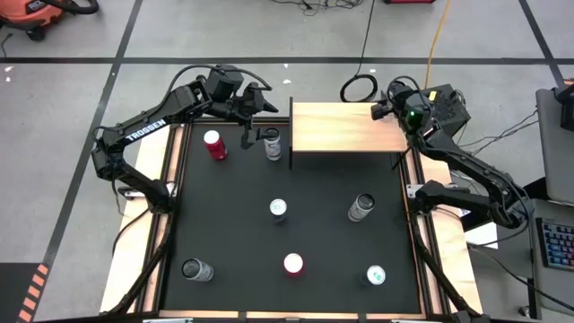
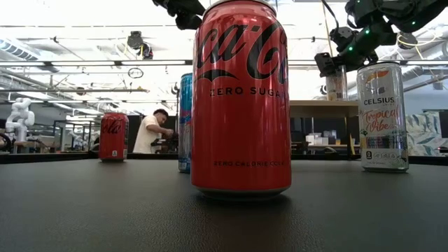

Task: Place canned beverage on shelf
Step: Put the left white-yellow soda can on the shelf

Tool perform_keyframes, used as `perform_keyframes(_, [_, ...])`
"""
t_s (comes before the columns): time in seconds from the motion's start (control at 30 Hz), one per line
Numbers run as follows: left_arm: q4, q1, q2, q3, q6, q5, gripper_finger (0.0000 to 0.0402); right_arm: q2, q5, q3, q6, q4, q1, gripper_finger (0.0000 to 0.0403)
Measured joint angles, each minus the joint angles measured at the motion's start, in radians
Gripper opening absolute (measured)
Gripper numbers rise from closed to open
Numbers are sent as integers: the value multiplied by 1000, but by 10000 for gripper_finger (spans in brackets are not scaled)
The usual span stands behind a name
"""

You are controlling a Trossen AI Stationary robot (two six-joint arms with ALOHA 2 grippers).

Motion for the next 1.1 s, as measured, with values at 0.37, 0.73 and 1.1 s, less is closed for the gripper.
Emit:
perform_keyframes(0.37, [0, 0, 0, 0, 0, 0, 371, 0, 0, 0, -1, 0, 0, 329])
perform_keyframes(0.73, [0, 0, 0, 0, 0, 0, 371, 0, 0, 0, 8, 27, 0, 329])
perform_keyframes(1.1, [1, 0, 0, 0, 0, -15, 371, -44, -29, 8, 8, 22, 0, 329])
